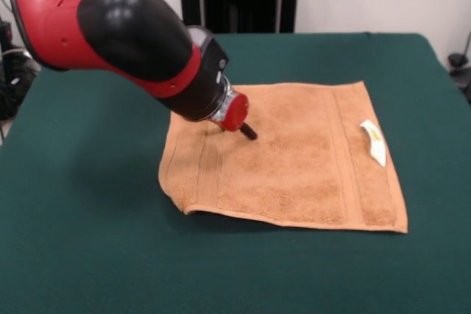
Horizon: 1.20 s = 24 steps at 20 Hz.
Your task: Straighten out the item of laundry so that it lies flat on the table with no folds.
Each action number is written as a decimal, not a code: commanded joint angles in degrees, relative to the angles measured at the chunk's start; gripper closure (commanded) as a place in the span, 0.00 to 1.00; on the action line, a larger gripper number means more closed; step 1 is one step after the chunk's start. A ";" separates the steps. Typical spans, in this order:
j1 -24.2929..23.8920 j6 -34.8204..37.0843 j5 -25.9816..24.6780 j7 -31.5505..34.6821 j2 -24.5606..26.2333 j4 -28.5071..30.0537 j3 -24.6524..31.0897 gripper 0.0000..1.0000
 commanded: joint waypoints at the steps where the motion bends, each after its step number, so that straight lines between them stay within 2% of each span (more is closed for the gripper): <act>1: 2.17 7.88 4.92 -2.43 3.41 4.62 8.72 0.00; 4: 3.04 8.25 3.00 -3.01 1.06 4.73 7.42 0.00; 9: 2.39 12.18 4.85 -1.63 -2.45 7.19 8.52 0.00; 17: 3.74 15.39 1.27 -3.32 -6.39 7.99 7.18 0.00; 24: 3.02 7.21 3.93 -1.14 -7.87 12.72 8.24 0.00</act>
